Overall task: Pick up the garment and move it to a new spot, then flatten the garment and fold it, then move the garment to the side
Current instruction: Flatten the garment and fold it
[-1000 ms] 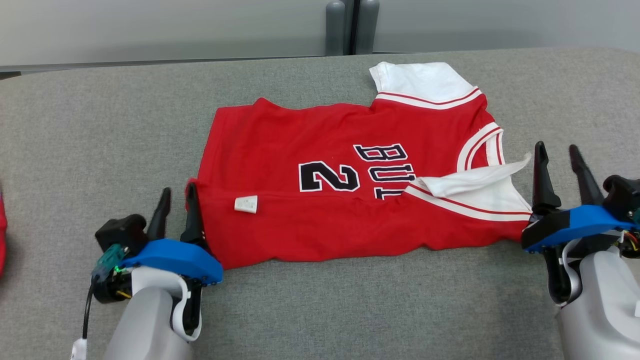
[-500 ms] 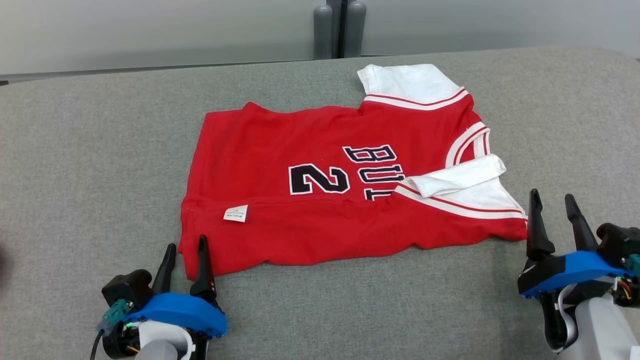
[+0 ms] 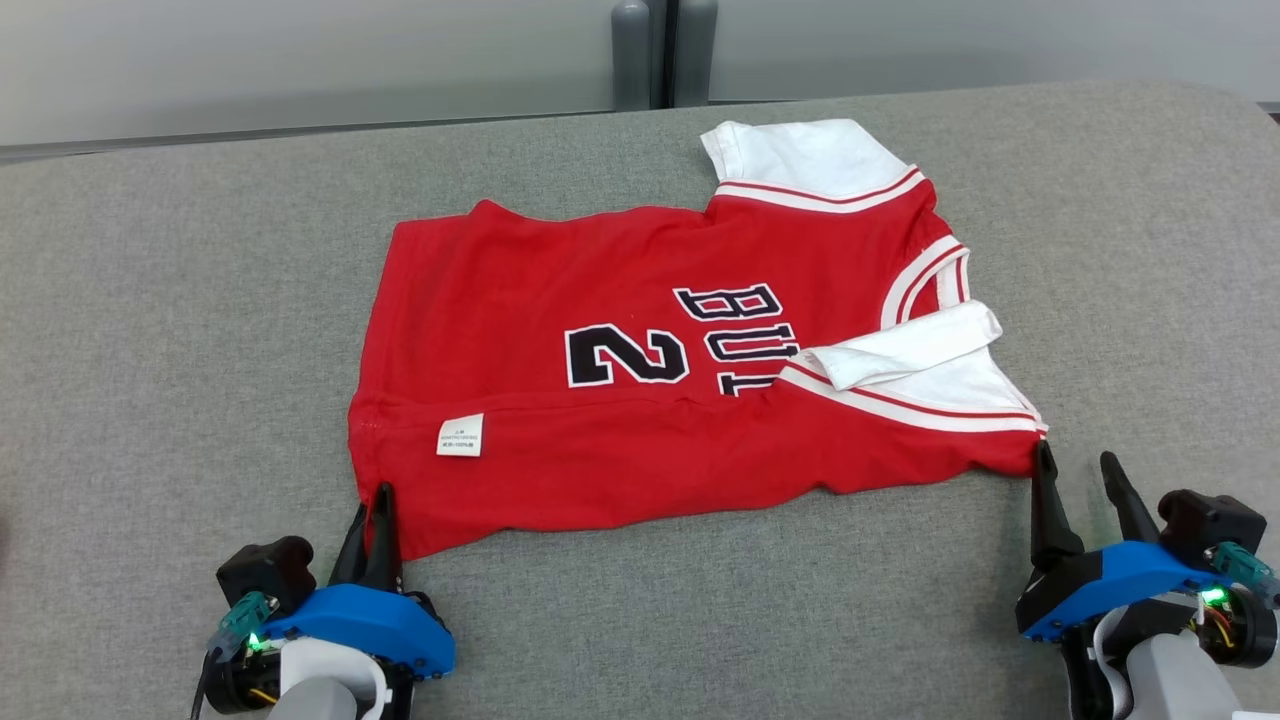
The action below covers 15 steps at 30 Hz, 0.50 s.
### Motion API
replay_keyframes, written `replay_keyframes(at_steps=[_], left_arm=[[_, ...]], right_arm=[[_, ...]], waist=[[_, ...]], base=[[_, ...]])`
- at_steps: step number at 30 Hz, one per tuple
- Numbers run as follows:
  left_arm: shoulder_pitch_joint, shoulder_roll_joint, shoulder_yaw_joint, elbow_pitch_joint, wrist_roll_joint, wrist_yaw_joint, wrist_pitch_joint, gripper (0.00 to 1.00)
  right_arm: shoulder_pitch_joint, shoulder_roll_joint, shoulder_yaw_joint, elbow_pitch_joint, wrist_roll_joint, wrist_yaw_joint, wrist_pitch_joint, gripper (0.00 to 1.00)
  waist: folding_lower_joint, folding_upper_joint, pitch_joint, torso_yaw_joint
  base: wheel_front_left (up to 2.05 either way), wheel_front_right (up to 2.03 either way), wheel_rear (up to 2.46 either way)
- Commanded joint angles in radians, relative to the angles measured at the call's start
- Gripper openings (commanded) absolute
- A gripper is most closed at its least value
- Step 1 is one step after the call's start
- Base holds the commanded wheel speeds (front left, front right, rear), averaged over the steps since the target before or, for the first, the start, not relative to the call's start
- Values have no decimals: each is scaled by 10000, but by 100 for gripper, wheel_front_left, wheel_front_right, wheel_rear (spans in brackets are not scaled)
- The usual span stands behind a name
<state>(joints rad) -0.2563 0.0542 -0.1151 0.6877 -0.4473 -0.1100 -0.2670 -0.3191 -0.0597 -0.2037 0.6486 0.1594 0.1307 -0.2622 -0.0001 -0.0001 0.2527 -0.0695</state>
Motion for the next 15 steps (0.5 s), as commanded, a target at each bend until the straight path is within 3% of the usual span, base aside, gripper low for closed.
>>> replay_keyframes(at_steps=[1, 11, 12, 13, 15], left_arm=[[-106, -68, -121, 154, 23, -107, 47, 0], [-301, -98, -589, 211, -320, -228, 49, 0], [-298, -101, -624, 198, -342, -236, 49, 0], [-279, -101, -619, 169, -401, -238, 49, 0], [-222, -82, -592, 126, -405, -233, 46, 0]], right_arm=[[-28, 31, -24, 56, -39, 1, -40, 100], [-550, 86, 418, 1224, 416, 3, -14, 100], [-576, 93, 552, 1367, 459, 3, -9, 11], [-596, 100, 675, 1459, 547, 6, 0, 0], [-600, 95, 791, 1444, 674, 6, 0, 0]], waist=[[1, 1, 16, 15], [1, 1, 186, 281], [1, 1, 183, 314], [1, 1, 172, 343], [1, 1, 118, 391]], base=[[0, 0, 0], [0, 0, 0], [0, 0, 0], [0, 0, 0], [0, 0, 0]])
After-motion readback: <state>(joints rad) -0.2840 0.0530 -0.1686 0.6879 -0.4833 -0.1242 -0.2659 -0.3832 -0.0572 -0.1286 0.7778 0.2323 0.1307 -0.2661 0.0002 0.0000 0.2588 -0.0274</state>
